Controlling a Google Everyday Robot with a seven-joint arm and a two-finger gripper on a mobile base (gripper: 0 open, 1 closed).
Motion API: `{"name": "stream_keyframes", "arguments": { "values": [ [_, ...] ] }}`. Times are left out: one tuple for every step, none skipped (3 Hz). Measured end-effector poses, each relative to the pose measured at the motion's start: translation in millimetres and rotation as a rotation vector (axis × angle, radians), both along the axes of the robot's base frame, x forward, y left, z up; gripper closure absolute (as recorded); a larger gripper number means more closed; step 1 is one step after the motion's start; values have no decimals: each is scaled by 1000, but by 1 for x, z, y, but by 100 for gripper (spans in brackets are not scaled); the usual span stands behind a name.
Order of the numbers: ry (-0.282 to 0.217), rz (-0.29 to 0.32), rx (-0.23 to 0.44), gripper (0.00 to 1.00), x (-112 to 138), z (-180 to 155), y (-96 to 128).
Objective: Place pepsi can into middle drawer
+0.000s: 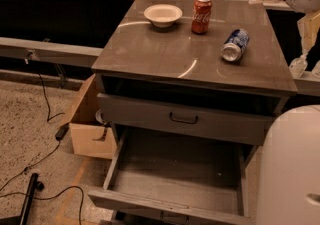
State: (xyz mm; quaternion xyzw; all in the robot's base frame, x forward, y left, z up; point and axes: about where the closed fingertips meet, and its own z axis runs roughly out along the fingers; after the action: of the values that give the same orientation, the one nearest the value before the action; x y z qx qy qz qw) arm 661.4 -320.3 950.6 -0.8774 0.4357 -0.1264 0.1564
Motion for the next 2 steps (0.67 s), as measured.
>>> {"name": "stream_keyframes", "arguments": {
  "values": [
    [37,50,-29,0,20,-26,18],
    [67,76,-48,0,32,-44,31]
  ]
}}
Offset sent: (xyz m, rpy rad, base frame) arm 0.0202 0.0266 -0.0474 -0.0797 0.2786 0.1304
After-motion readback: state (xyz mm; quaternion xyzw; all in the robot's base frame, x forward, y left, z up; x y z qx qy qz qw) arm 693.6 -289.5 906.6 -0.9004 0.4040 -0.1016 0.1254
